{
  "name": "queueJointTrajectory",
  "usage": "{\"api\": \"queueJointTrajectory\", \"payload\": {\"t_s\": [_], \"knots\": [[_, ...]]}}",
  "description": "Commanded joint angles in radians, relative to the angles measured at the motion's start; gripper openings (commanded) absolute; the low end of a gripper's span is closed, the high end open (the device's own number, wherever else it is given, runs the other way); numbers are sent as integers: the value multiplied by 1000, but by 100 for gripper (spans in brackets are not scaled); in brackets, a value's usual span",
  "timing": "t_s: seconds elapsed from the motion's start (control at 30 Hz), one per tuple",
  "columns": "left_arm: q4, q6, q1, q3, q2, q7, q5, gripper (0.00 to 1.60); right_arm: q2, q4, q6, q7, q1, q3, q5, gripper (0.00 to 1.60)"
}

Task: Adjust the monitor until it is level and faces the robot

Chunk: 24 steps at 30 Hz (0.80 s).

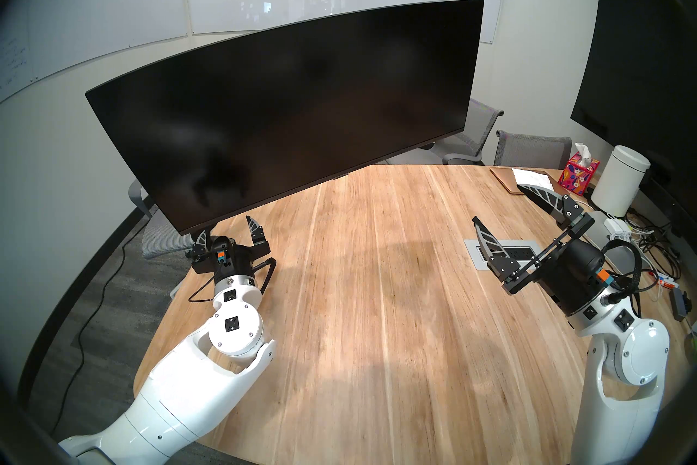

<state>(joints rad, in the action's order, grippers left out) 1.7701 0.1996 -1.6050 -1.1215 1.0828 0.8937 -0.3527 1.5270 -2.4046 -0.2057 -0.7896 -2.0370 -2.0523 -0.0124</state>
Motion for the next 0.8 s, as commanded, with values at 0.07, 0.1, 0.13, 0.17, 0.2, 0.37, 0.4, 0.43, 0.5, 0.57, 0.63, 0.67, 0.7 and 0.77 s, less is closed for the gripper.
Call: {"api": "queueJointTrajectory", "payload": {"t_s": [0.07,0.1,0.13,0.17,0.2,0.37,0.4,0.43,0.5,0.57,0.63,0.67,0.7,0.77], "knots": [[3,5,16,-2,13,29,36,160,-2,-17,-1,-3,2,-1,-6,160],[9,-6,16,-4,14,30,26,160,-2,-17,-1,-3,2,-1,-6,160],[14,-12,15,-8,21,35,13,160,-2,-17,-1,-3,2,-1,-6,160],[19,-25,16,-9,22,39,6,160,-2,-17,-1,-3,2,-1,-6,160],[32,-46,14,-16,27,40,-24,160,-2,-17,-1,-3,2,-1,-6,160],[61,-103,15,-29,38,54,-77,160,-2,-17,-1,-2,2,-1,-6,160],[67,-120,17,-32,43,64,-87,160,-2,-17,-1,-2,2,-1,-6,160],[72,-132,18,-34,45,67,-97,160,-2,-17,-1,-2,2,-1,-6,160],[82,-160,21,-39,49,79,-118,160,-2,-17,-1,-2,2,-1,-6,160],[94,-189,24,-44,51,87,-145,160,-2,-17,-1,-2,2,-1,-6,160],[98,-197,25,-46,52,89,-155,160,-2,-17,-1,-2,2,-1,-6,160],[99,-200,26,-47,51,88,-159,160,-2,-17,-1,-2,2,-1,-6,160],[107,-219,26,-52,51,88,-178,160,-2,-17,-1,-2,2,-1,-6,160],[116,-237,27,-59,51,87,-204,160,-2,-17,-1,-2,2,-1,-6,160]]}}
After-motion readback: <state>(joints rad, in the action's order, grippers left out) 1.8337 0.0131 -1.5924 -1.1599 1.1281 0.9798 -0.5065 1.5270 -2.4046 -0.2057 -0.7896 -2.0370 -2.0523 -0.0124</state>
